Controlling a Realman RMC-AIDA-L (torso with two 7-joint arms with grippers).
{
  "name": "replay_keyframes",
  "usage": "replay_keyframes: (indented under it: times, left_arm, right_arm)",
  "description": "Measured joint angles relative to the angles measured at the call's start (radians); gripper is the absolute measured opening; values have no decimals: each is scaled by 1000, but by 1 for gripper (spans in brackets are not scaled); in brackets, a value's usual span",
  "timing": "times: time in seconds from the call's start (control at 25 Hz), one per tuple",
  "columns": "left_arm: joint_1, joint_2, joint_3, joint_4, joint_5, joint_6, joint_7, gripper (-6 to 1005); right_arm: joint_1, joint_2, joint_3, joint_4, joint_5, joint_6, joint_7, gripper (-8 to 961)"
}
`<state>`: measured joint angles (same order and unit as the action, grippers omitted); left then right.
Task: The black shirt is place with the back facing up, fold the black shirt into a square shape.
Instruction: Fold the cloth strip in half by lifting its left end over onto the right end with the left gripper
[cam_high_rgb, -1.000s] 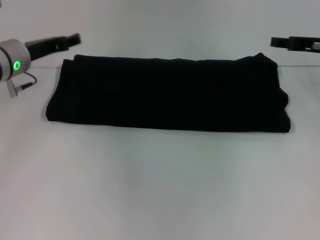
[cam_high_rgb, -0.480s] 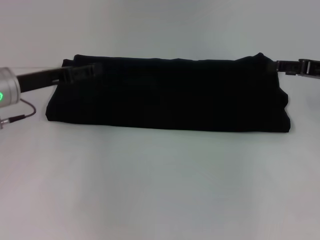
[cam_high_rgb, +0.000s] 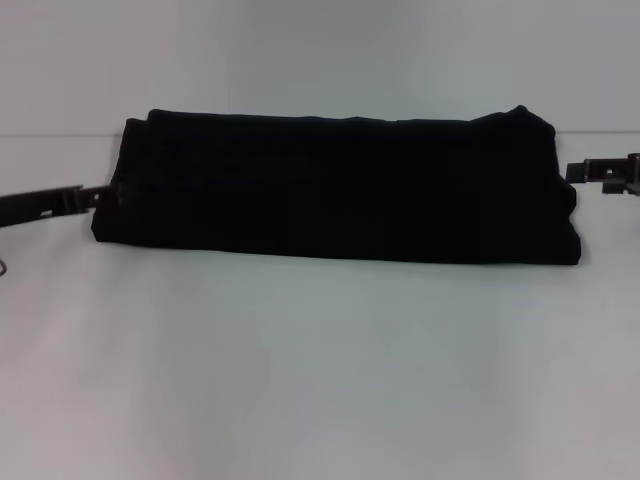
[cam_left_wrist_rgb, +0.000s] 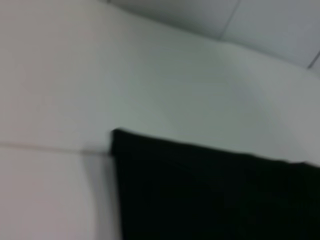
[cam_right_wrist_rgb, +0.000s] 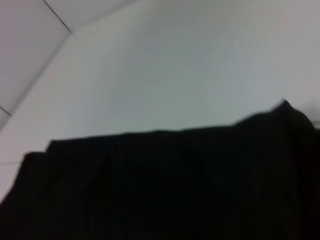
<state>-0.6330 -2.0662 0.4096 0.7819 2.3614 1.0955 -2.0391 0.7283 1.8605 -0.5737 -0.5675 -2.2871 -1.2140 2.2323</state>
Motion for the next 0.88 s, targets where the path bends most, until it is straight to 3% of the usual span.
replay_keyframes:
  times: [0.24, 0.56, 0.88]
  left_arm:
    - [-9, -2, 11, -22, 89, -71, -46, 890]
    - [-46, 6, 58, -131, 97, -212, -44, 891]
    - [-61, 10, 84, -166, 99, -259, -41, 891]
  right_arm:
    - [2, -2, 10, -1, -5, 24, 9, 809]
    - [17, 2, 6, -2, -5, 44, 10, 809]
    - [19, 6, 7, -2, -5, 55, 10, 808]
